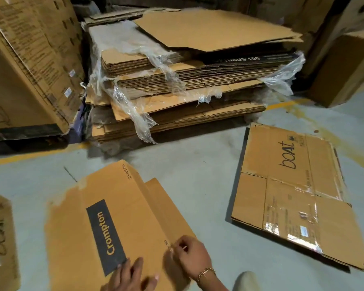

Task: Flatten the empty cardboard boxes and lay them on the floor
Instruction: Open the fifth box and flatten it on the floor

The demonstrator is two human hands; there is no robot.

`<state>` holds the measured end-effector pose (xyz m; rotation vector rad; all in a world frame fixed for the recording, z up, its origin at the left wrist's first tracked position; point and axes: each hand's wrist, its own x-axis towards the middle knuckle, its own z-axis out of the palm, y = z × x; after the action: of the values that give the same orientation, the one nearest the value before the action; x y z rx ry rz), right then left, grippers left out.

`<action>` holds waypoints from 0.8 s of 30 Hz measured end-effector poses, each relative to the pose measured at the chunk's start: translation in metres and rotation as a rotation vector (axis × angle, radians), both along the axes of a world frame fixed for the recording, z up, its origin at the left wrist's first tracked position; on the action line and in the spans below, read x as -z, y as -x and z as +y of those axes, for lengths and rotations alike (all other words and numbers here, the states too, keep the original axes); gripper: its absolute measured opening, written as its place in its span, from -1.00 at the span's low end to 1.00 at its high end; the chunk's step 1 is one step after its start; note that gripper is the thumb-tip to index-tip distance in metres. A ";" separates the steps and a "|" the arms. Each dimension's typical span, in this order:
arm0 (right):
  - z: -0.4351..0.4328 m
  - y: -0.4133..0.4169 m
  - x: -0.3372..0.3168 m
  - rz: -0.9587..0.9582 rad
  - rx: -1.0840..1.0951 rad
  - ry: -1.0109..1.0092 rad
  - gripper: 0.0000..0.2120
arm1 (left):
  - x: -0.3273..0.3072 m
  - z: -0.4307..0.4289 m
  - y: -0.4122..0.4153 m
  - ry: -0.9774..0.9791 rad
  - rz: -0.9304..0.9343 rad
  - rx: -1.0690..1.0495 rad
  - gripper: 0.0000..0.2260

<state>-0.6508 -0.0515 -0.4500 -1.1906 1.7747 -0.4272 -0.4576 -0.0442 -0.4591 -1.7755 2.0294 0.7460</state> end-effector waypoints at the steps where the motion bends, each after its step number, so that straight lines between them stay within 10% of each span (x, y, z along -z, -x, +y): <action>1: -0.010 0.019 0.015 0.081 0.150 -0.004 -0.84 | 0.036 0.012 -0.008 -0.013 -0.002 -0.013 -0.23; 7: -0.035 0.052 0.079 -0.130 0.258 -0.539 -0.25 | 0.052 0.037 -0.030 0.025 -0.052 -0.042 -0.47; 15: -0.047 0.063 0.073 -0.523 0.503 -0.430 -0.62 | -0.005 0.030 -0.010 -0.136 -0.159 -0.122 -0.08; 24: -0.006 0.057 0.051 -0.255 0.158 -0.558 -0.43 | -0.010 0.050 -0.022 -0.023 -0.028 -0.143 -0.12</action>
<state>-0.7076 -0.0576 -0.5007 -0.5804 1.6209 -0.1450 -0.4356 0.0063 -0.4492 -1.9227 1.8835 0.7779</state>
